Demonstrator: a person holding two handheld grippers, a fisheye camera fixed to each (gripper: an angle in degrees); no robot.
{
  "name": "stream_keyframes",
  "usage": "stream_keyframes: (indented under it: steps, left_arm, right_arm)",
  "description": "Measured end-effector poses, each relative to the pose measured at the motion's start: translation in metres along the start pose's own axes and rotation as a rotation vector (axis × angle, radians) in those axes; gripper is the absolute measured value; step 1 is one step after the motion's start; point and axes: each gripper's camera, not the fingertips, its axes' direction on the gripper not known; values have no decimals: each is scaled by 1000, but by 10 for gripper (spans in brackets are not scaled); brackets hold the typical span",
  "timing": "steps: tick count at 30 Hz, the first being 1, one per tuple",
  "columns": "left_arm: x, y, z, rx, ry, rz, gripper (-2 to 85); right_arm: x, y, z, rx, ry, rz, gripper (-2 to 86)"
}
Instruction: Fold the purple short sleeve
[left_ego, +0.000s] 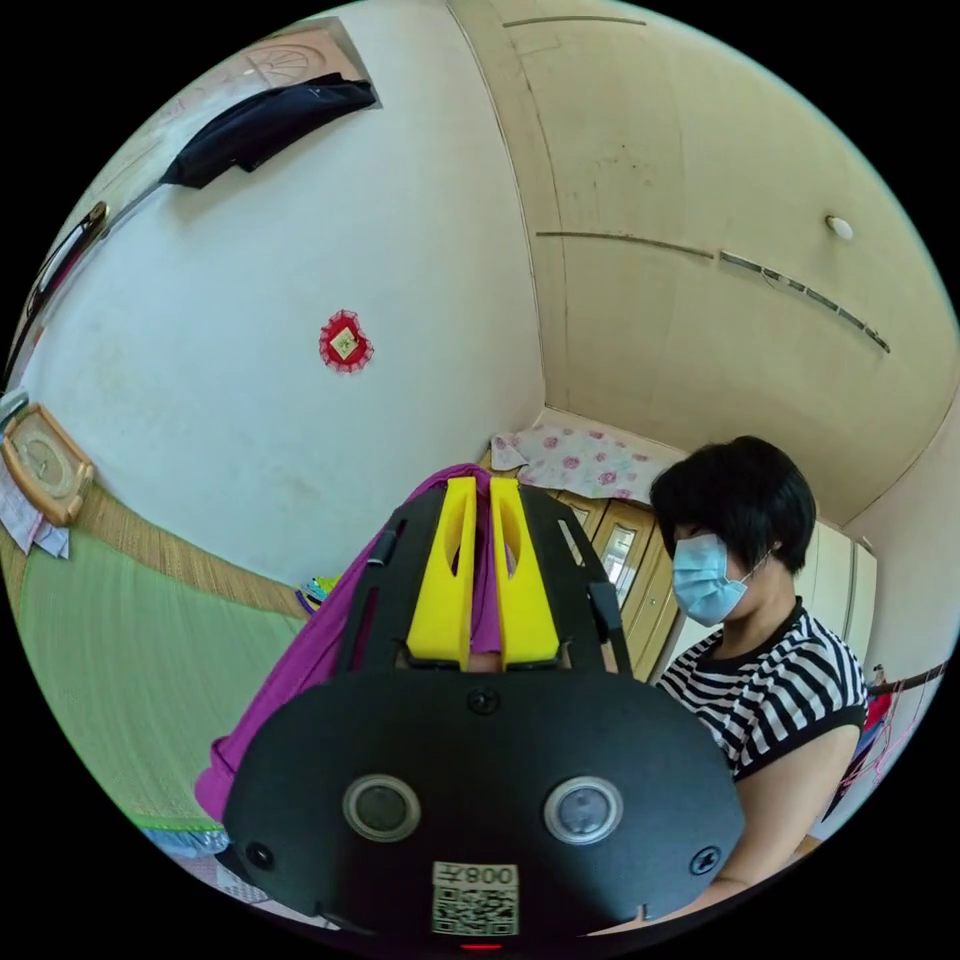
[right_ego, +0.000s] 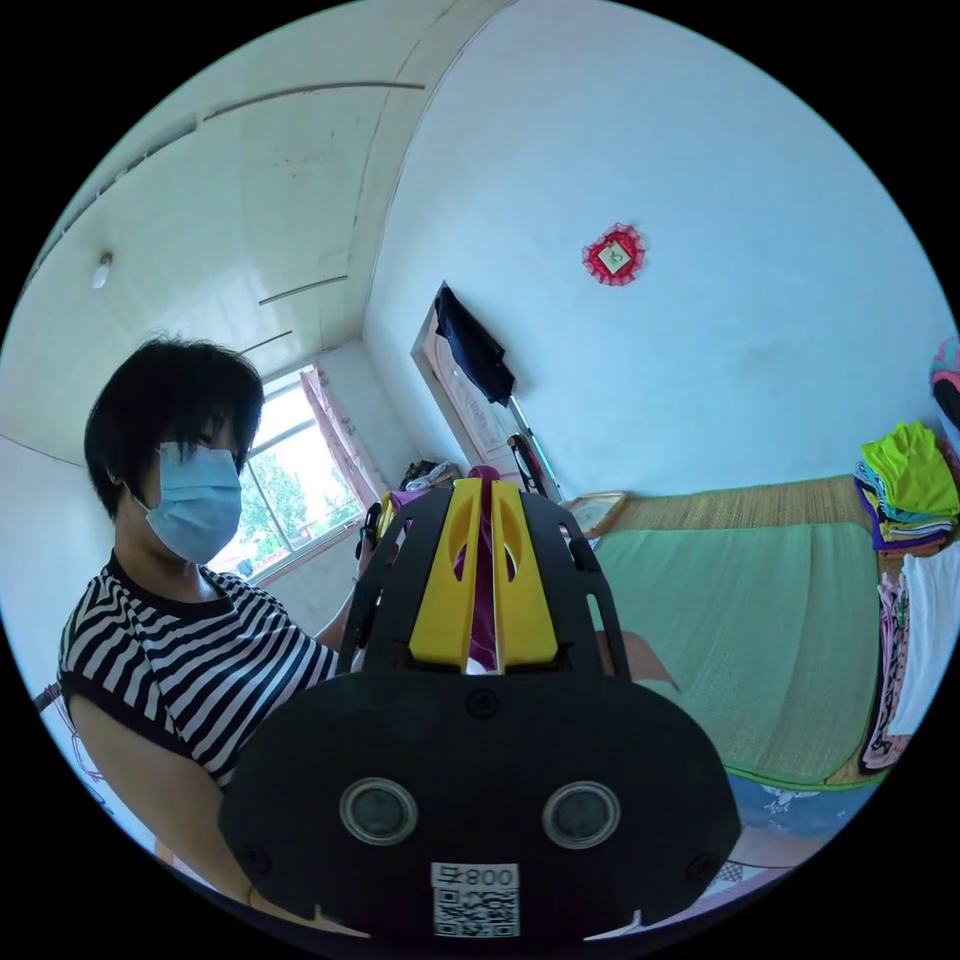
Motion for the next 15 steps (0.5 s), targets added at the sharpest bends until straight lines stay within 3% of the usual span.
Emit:
stream_keyframes:
  steps: [9, 15]
  left_arm:
    - [2, -71, 55, -10, -95, 66, 25]
    - [-56, -128, 167, -157, -173, 51, 28]
  right_arm:
    - [54, 32, 70, -21, -26, 34, 13]
    - [155, 64, 121, 0, 59, 199, 14]
